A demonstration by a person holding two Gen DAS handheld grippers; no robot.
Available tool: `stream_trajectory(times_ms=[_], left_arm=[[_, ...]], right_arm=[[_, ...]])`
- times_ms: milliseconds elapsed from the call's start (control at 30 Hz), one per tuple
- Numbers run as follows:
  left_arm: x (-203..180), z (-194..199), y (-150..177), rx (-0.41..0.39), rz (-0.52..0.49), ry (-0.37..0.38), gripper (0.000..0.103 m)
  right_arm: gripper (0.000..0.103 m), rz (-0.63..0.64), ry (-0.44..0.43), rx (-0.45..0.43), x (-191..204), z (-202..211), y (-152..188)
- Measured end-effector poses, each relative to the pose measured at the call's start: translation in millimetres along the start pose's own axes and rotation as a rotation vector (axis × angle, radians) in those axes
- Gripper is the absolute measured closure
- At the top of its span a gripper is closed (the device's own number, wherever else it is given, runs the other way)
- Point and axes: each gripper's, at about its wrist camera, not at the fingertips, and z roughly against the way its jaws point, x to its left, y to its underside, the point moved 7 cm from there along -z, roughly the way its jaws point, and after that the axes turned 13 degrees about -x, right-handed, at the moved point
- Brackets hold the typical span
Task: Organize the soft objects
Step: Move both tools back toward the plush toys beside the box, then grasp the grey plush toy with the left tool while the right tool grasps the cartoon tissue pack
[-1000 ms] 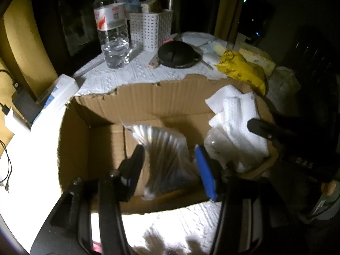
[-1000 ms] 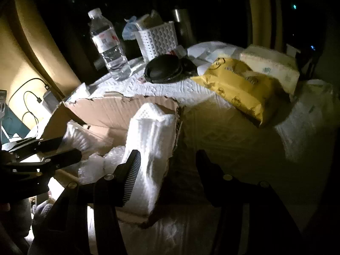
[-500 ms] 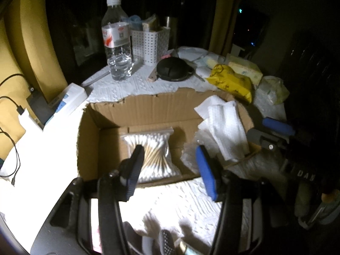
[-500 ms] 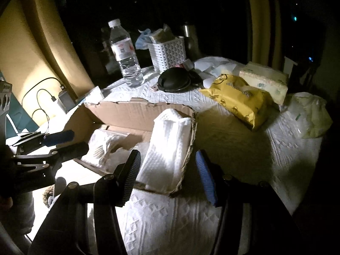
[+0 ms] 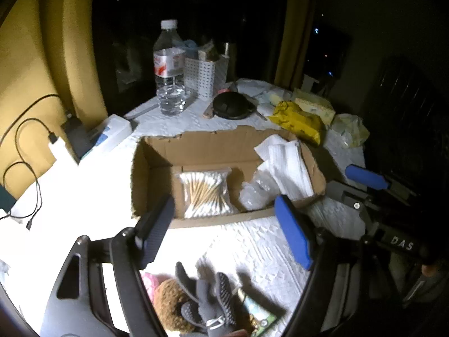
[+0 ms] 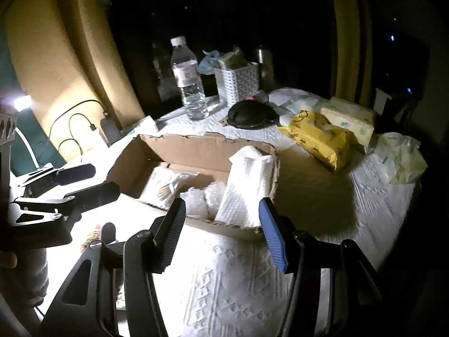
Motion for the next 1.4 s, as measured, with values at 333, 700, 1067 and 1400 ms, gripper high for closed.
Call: stream_trajectory(times_ms=[333,700,1067,1400], left_arm=[[21,32,10,-0.014,0.025,-0.03,0.027],[39,50,36,0.01,0.044,-0.056,0.027],[43,61,66,0.044,0.049,-0.062,0.027],[48,68,92,0.084,0.058,-0.069,0.027]], right_arm=[[0.036,0.023,-0.03,-0.01,29,20,3],[0.035,0.031,-0.059,0.018,52,26,24],[0.035,0.034,-0.082,0.07,71,24,59],[0.035,0.043,-0.105,0.128,86,15,91]])
